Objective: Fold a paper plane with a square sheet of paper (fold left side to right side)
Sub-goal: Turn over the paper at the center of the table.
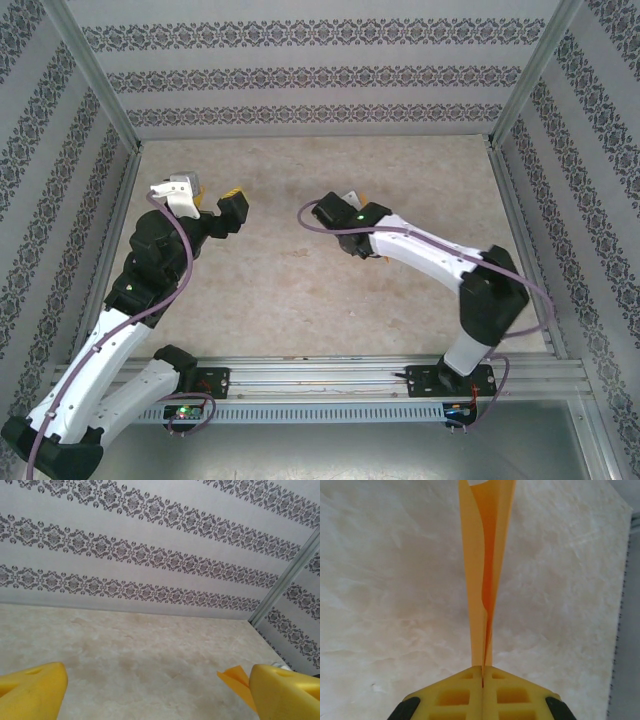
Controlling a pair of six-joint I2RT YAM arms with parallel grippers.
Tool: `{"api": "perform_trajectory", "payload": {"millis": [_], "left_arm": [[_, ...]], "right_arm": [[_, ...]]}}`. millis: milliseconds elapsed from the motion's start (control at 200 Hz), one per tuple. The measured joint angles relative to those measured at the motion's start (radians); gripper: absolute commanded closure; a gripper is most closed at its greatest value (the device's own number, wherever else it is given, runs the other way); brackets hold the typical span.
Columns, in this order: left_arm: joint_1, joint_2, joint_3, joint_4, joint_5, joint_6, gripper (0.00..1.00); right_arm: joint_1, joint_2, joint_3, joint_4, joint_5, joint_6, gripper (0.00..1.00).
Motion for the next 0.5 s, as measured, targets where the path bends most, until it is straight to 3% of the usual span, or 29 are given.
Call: {"api": "perform_trajectory", "payload": {"millis": [220,445,505], "left_arm": [[0.0,0.006,0.0,-0.012,-0.014,0.011,0.06],[0.0,0.016,0.0,-0.015,-0.014,0.011,0.06],[0.0,0.018,0.0,-0.015,-0.013,0.011,0.06]], "right_arm": [[0.0,0.223,0.074,-0.052,0.069,0.072,1.0],[0.014,0.37,0.135,-0.075,0.039,0.132,1.0],[0.018,0.392,0.142,-0.074,0.021,0.141,0.96]]}}
